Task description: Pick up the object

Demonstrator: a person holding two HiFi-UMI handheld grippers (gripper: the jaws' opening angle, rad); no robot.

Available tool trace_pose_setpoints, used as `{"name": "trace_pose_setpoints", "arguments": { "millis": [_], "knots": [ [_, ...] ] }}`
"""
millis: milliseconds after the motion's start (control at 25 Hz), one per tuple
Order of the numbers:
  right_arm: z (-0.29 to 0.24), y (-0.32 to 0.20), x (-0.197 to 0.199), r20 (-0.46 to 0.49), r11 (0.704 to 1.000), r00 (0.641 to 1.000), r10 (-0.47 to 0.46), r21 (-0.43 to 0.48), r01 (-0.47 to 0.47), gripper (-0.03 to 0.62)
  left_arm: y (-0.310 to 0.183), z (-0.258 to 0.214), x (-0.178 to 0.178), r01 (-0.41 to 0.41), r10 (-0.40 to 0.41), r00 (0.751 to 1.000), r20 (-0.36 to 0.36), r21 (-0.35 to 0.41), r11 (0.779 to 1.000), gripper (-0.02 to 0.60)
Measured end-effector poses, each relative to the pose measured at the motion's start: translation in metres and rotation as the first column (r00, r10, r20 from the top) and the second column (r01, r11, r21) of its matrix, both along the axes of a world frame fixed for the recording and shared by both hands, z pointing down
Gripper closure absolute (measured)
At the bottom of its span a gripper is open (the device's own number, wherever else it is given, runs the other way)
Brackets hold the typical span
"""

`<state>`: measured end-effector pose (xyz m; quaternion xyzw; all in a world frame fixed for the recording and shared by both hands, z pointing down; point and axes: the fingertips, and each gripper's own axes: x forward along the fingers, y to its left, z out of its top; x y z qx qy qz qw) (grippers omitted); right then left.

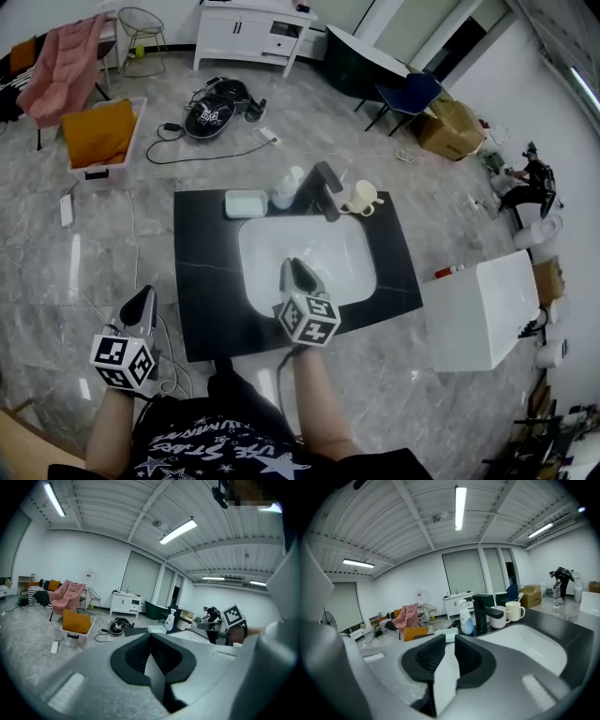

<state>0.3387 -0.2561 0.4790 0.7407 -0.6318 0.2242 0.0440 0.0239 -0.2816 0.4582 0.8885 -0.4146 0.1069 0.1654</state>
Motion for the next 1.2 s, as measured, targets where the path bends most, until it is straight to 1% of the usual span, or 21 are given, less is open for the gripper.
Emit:
{"name": "trace_pose_setpoints", "arguments": {
  "millis": [120, 240, 320, 440, 600, 880, 1200],
  "knots": [
    [0.011, -0.034, 0.013, 0.012, 0.998, 0.999, -0.051, -0.027, 0.051, 0.526, -0.018, 0.004, 0.018, 0.028, -0.028, 1.0, 0.011, -0.01, 1.0, 0.572],
    [0.026, -0.067, 0.019, 0.027, 0.993, 0.995, -0.101, -0.053, 0.102, 0.49, -0.032, 0.011, 0.03, 0.054, -0.053, 0.998, 0.027, -0.023, 0.998, 0.572],
    [0.034, -0.088, 0.023, 0.033, 0.991, 0.992, -0.118, -0.066, 0.12, 0.49, -0.041, 0.016, 0.035, 0.07, -0.069, 0.997, 0.037, -0.032, 0.997, 0.572],
    [0.048, -0.118, 0.027, 0.042, 0.987, 0.99, -0.134, -0.089, 0.137, 0.487, -0.054, 0.024, 0.039, 0.097, -0.095, 0.994, 0.054, -0.046, 0.994, 0.572],
    [0.076, -0.152, 0.023, 0.051, 0.978, 0.987, -0.153, -0.135, 0.159, 0.48, -0.067, 0.04, 0.035, 0.133, -0.128, 0.989, 0.071, -0.071, 0.989, 0.572],
    [0.102, -0.195, 0.023, 0.069, 0.972, 0.987, -0.144, -0.176, 0.154, 0.476, -0.073, 0.056, 0.024, 0.186, -0.174, 0.979, 0.101, -0.116, 0.976, 0.572],
    [0.122, -0.218, 0.029, 0.064, 0.965, 0.992, -0.112, -0.231, 0.124, 0.476, -0.073, 0.07, 0.011, 0.217, -0.199, 0.972, 0.124, -0.153, 0.964, 0.572]
  ]
}}
